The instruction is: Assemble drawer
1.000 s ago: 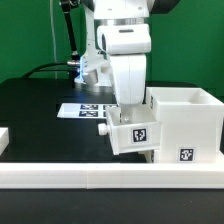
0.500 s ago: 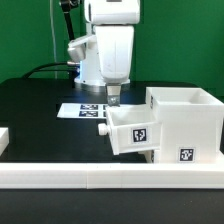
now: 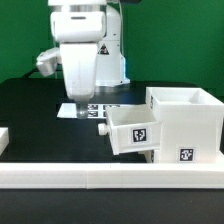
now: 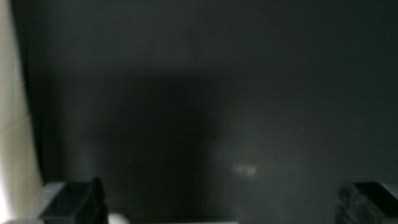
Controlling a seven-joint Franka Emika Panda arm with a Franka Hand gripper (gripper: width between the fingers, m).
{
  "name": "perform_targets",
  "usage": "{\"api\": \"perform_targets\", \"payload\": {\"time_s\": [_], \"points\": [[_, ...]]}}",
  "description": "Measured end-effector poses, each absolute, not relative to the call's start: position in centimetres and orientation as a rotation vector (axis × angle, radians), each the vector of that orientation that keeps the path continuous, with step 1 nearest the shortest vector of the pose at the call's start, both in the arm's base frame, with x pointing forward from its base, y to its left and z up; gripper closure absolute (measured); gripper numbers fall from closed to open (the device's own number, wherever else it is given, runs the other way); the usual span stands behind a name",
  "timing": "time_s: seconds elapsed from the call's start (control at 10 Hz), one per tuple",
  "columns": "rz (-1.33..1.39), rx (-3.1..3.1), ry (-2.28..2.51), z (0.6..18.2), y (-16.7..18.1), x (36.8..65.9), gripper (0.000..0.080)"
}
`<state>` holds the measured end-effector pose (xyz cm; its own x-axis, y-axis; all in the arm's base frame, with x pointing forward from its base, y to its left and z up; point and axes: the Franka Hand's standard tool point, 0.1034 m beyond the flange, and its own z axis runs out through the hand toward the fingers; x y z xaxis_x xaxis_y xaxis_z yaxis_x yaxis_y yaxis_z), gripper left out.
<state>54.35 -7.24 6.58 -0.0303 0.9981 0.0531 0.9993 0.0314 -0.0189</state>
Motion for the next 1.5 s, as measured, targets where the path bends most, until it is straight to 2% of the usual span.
{"api": "perform_targets", "payload": {"time_s": [0.2,0.4,1.3,1.5], "points": [[-0.017,-2.127,-2.190,4.3,-7.6,53.3,0.0151],[-0.010,-2.116,-2.178,3.5,-6.9,53.0,0.0151],[0.005,-2.189,-2.086,4.2,1.6,54.1,0.0151],[0.009,-2.197,-2.077,4.1,2.6,54.1,0.0151]]}}
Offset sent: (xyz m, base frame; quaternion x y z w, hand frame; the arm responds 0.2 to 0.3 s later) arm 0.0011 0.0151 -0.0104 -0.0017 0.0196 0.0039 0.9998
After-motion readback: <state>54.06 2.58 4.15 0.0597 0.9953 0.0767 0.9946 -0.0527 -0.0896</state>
